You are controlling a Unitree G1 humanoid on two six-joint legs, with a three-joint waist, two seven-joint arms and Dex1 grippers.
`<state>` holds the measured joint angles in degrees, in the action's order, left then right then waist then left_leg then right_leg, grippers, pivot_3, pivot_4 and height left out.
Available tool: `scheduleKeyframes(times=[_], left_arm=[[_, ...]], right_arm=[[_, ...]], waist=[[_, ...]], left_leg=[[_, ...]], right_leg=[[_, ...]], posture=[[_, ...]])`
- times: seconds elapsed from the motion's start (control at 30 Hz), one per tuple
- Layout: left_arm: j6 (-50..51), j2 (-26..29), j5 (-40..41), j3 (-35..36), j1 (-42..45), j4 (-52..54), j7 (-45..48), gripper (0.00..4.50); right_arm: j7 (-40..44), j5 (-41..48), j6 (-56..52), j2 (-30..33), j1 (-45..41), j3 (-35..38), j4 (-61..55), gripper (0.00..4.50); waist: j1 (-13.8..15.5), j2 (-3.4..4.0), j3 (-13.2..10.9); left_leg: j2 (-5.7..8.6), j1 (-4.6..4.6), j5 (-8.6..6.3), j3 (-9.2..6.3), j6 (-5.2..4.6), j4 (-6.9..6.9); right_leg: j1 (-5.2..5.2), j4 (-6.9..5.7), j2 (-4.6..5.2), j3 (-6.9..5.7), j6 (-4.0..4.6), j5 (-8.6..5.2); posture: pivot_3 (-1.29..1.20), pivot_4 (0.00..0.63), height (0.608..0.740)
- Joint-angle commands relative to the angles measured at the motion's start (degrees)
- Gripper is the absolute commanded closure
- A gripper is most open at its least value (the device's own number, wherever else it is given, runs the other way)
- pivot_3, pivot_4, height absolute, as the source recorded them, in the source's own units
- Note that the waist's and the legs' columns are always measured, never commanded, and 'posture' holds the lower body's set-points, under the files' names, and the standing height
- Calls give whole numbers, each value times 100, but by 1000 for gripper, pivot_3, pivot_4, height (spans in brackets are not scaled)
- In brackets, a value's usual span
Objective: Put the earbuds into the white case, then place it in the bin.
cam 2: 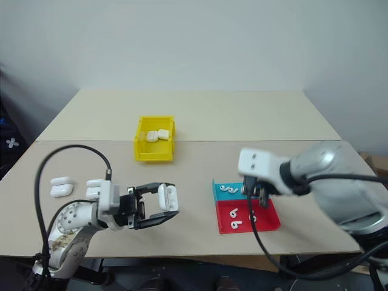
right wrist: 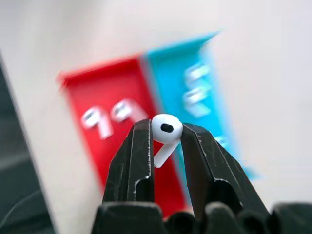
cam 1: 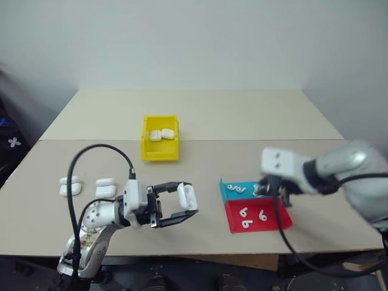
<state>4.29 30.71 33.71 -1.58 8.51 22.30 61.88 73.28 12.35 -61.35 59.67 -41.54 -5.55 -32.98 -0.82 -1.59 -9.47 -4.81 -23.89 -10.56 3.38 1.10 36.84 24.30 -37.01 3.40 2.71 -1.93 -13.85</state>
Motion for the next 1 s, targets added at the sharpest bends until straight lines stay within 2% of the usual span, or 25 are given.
scheduleKeyframes(times=[0.03,0.13,0.23,0.33,0.57,0.83,1.0], left_arm=[[259,67,475,123,283,301,81,1700],[410,52,726,125,520,310,156,1700],[586,-7,1006,142,738,323,180,1700],[710,-34,1134,136,901,306,191,1700],[993,-230,1259,48,1270,277,73,1700],[1142,-319,1296,78,1386,376,95,1700],[1192,-294,1317,107,1371,424,92,1700]], right_arm=[[-204,693,290,-424,-169,1007,46,3844],[-521,1175,1085,-1134,-168,1753,180,3844],[-748,2297,1507,-2130,-172,2474,231,3844],[-864,3072,1896,-2772,-8,2743,238,3844],[-557,3815,2818,-3517,210,2277,649,3844],[-315,3276,3783,-3667,374,1381,1020,3844],[-316,2983,4289,-3634,479,1119,1154,3844]], waist=[[5,0,0],[1,-1,0],[4,-2,0],[3,0,0],[1,1,0],[-5,1,0],[0,1,0]], left_leg=[[1,0,0,0,0,0],[3,-2,0,0,-1,1],[3,-4,1,-4,-1,2],[3,-5,1,-9,-2,1],[2,-2,2,-10,-2,2],[2,0,2,-11,-2,1],[2,-1,2,-9,-2,1]], right_leg=[[0,0,0,0,-5,3],[-4,5,1,1,-24,14],[-6,4,-1,-2,-28,17],[-8,2,-3,-4,-28,19],[-13,2,-4,-5,-29,22],[-12,1,-6,-5,-25,23],[-12,1,-5,-4,-26,23]], posture=[[0,150,740],[0,150,740],[0,150,740],[0,150,740],[0,150,740],[0,150,740],[0,150,740]])
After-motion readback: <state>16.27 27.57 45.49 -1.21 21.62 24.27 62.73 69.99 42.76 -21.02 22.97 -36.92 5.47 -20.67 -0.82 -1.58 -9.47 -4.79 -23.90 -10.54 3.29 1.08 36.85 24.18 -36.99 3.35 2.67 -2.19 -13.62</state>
